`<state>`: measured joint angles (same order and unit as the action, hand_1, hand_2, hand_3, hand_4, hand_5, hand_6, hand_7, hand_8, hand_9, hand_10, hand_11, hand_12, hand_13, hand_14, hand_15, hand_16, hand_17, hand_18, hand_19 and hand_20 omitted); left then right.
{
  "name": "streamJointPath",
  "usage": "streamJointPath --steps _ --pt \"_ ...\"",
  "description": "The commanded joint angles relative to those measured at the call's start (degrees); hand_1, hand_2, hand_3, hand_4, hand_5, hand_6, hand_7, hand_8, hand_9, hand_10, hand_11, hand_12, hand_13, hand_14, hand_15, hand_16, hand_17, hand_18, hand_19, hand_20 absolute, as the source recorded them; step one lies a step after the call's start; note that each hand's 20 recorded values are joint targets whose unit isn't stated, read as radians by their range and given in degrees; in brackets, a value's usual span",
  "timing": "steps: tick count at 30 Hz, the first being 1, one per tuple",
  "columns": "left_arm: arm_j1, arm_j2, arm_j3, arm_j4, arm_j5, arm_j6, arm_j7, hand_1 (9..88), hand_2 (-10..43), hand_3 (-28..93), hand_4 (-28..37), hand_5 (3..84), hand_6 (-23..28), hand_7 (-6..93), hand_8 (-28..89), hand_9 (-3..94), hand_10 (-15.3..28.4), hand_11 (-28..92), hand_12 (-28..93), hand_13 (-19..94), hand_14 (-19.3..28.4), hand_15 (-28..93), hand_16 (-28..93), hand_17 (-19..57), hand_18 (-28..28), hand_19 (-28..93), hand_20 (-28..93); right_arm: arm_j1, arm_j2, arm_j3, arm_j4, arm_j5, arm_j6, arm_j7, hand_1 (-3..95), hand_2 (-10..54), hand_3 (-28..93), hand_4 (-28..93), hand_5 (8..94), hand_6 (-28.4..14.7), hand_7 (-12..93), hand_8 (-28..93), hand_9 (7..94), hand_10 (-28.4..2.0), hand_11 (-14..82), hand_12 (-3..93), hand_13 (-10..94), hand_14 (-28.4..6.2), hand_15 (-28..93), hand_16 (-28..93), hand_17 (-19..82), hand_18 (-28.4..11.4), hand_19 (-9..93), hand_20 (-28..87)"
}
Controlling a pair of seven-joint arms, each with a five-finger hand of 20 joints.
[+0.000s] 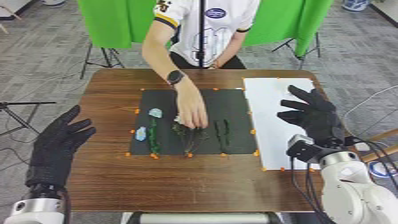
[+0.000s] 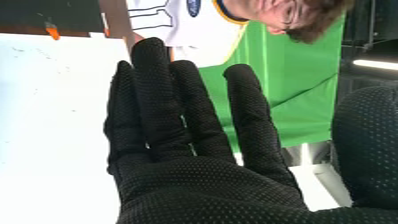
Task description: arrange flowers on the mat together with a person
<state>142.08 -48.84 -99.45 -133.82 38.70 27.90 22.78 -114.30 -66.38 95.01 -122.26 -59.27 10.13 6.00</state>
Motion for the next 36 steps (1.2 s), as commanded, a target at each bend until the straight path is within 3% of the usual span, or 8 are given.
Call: streamJointPath --steps 1,9,15,18,21,26,33,36 --pt "0.9 -0.61 0.36 0.07 0.15 0.06 -0.35 19.3 7.9 78 -28.3 33.4 8.0 16.9 -11 30.7 19.6 35 9 22 26.0 63 -13 -9.0 22.4 54 15 -0.3 -0.5 -0.3 0.0 -1.0 0.3 0.3 14.4 11.9 70 -26 45.4 -2.1 11 -10 46.2 -22.1 16.0 15.7 39 -23.8 57 8 11 -26.5 59 17" --pt "0.7 -0.82 0.32 0.0 0.51 -0.04 -0.94 19.3 7.9 78 -28.3 33.5 8.0 16.9 -12 30.7 19.6 35 9 22 26.0 63 -13 -9.0 22.5 54 15 -0.4 -0.5 -0.4 -0.1 -1.4 0.5 0.6 14.3 11.9 70 -26 45.4 -2.2 11 -10 46.2 -22.0 16.1 15.7 39 -23.8 57 8 11 -26.4 59 17" --pt "0.9 0.3 0.45 -0.03 -0.56 0.65 -0.14 19.4 7.9 78 -28.3 33.4 8.0 16.8 -11 30.8 19.6 35 9 22 26.0 63 -13 -9.0 22.5 54 15 -0.4 -0.5 -0.2 -0.1 -1.9 0.6 0.8 14.4 11.8 71 -26 45.5 -2.2 11 -10 46.3 -22.0 16.2 15.7 39 -23.9 57 8 11 -26.4 59 17" --pt "0.7 0.09 0.42 -0.04 -0.41 0.7 -0.47 19.4 7.9 78 -28.3 33.4 8.0 16.8 -11 30.7 19.6 35 9 22 26.1 63 -13 -9.0 22.5 54 15 -0.3 -0.1 0.1 -0.1 -2.4 0.9 0.7 14.4 11.8 71 -26 45.5 -2.2 11 -10 46.3 -22.0 16.3 15.7 40 -23.9 57 8 11 -26.4 59 17" --pt "1.1 0.81 0.53 -0.13 -1.01 1.16 0.48 19.4 7.9 78 -28.3 33.4 8.0 16.8 -11 30.8 19.6 35 9 22 26.1 63 -13 -9.0 22.5 54 15 -0.1 0.6 1.0 0.1 -3.1 0.7 1.0 14.5 11.7 71 -25 45.5 -2.2 11 -10 46.3 -22.0 16.3 15.6 40 -23.9 57 8 12 -26.4 60 17" --pt "1.0 1.02 0.79 -0.14 -0.95 1.33 0.49 19.4 7.9 78 -28.3 33.5 8.1 16.7 -11 30.8 19.7 35 9 22 26.0 63 -13 -9.0 22.5 54 15 0.6 3.4 2.4 0.6 -4.9 2.2 2.0 15.6 10.7 71 -25 45.4 -2.2 11 -10 46.4 -22.0 16.4 15.6 40 -23.6 58 8 12 -26.6 61 17" --pt "0.8 1.35 1.19 -0.18 -1.07 1.7 0.77 19.5 7.9 78 -28.3 33.4 8.1 16.7 -11 30.8 19.7 35 9 22 26.0 63 -13 -9.0 22.5 54 15 6.0 8.8 3.9 3.8 -18.5 2.6 11.4 19.4 7.9 72 -24 43.7 -2.0 12 -10 44.7 -21.2 16.4 15.7 41 -22.7 60 8 16 -26.1 64 18" --pt "0.3 1.08 1.32 -0.07 -0.8 1.5 0.35 19.5 7.9 78 -28.3 33.5 8.1 16.7 -11 30.8 19.6 35 9 22 26.1 63 -13 -9.0 22.5 54 15 12.7 13.4 -1.0 6.9 -25.8 4.8 18.0 22.2 6.8 72 -23 43.2 -3.1 13 -10 44.1 -20.5 17.0 15.9 43 -21.6 61 7 17 -25.4 66 17"
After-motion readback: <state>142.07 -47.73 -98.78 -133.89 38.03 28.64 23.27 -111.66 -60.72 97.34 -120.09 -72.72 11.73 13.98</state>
